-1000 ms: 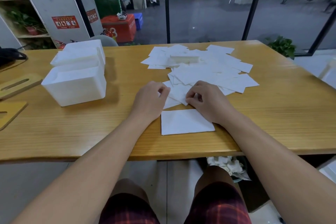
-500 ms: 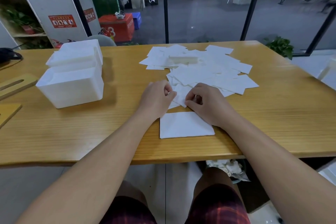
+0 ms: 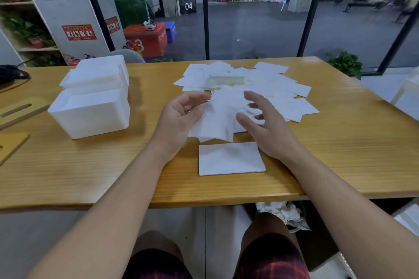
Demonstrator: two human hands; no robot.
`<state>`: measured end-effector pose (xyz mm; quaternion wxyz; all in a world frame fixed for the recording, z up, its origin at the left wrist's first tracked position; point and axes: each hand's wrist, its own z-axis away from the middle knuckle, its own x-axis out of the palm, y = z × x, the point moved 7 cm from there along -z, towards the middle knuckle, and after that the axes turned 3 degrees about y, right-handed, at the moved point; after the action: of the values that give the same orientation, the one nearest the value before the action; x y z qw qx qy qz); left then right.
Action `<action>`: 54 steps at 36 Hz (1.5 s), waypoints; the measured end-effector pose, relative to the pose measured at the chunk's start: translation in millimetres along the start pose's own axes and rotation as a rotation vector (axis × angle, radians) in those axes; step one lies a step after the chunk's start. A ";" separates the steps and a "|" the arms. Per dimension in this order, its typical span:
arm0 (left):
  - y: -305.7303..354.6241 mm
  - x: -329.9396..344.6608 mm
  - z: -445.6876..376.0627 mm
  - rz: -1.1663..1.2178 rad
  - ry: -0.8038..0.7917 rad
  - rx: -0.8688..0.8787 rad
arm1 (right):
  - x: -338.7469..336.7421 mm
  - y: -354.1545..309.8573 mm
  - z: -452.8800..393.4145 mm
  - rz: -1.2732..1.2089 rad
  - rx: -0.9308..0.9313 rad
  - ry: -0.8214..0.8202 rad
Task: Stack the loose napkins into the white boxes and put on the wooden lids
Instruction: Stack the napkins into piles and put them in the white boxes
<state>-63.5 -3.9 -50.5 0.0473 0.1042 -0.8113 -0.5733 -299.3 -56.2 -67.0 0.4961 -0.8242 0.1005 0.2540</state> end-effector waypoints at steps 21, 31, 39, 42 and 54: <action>-12.9 -3.9 35.6 -0.259 -0.176 -0.129 | -12.1 -0.7 29.8 -0.260 0.123 -0.100; -9.8 -0.3 39.2 -0.471 -0.153 -0.007 | -8.1 -1.1 33.4 -0.071 0.050 -0.092; -10.4 -0.4 35.9 -0.651 -0.124 0.099 | -11.9 -5.5 32.2 0.147 -0.049 0.003; -9.9 -1.7 21.5 -0.692 -0.090 0.126 | -14.7 2.9 17.8 0.178 -0.037 0.073; -32.5 4.8 3.4 -0.821 -0.180 0.104 | 5.2 11.1 -10.9 0.384 -0.077 -0.046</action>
<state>-65.2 -12.3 -82.5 -0.2615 0.3705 -0.7312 -0.5096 -296.0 -70.6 -74.1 0.4086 -0.8022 0.2347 0.3667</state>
